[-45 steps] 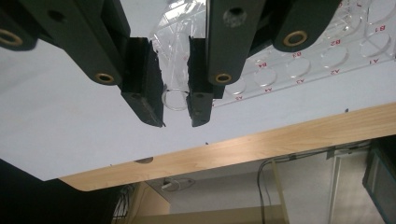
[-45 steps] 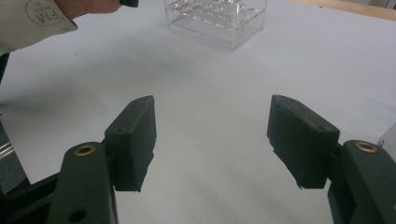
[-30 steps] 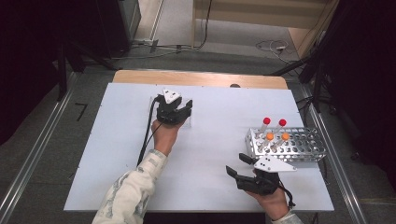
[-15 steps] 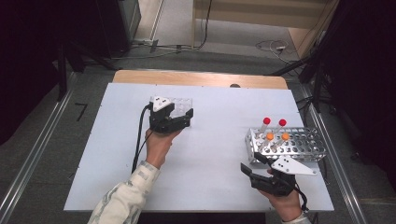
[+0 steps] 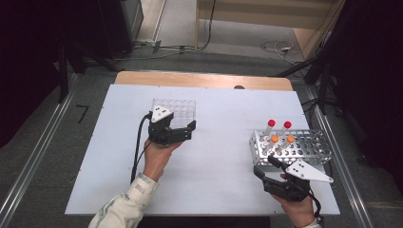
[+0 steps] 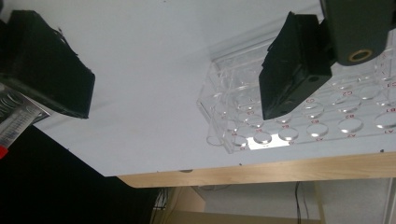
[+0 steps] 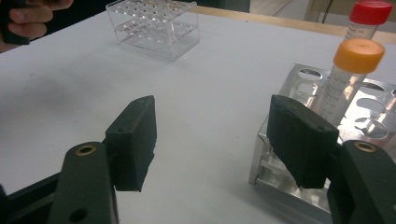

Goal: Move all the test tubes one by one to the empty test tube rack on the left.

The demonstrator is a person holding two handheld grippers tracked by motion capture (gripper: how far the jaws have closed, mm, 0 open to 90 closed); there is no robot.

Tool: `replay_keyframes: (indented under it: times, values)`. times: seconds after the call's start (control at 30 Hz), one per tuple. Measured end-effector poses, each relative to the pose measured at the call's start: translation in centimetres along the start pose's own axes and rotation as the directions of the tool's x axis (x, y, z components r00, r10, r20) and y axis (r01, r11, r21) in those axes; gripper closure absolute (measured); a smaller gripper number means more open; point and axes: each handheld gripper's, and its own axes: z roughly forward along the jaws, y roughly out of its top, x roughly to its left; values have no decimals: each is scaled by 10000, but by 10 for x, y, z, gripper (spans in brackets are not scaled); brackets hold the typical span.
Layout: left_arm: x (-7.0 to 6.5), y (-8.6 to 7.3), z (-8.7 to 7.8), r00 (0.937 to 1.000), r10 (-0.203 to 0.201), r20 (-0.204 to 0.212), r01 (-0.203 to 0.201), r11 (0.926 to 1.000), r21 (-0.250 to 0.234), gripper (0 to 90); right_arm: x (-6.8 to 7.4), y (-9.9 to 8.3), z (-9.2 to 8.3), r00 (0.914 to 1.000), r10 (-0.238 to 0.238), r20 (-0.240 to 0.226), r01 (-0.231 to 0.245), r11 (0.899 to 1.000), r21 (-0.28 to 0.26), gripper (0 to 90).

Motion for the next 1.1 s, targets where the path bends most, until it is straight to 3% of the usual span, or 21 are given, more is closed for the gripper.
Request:
replay_keyframes:
  times: [0.37, 0.6, 0.63, 0.9, 1.1]
  values:
    - [-7, -10, -11, 9998, 174, 21, -174, 9998, -1, 52, -14, -3, 2, 9986, 133, 517, -131, 9999, -28, 333]
    - [-9, -12, -12, 9999, 147, -21, -147, 9999, -83, 53, -24, -7, 10, 9955, 167, 933, -158, 9998, -106, 452]
    - [-10, -12, -12, 9999, 155, 1, -155, 9998, -78, 54, -28, -8, 13, 9944, 248, 1028, -236, 9996, -129, 500]
    - [-14, -12, -13, 9997, 213, 146, -210, 9996, -163, 73, -35, -10, 21, 9921, 469, 1163, -448, 9988, -211, 612]
    - [-14, -13, -12, 9996, 230, 191, -228, 9997, -106, 73, -33, -11, 28, 9920, 232, 1241, -207, 9996, -217, 676]
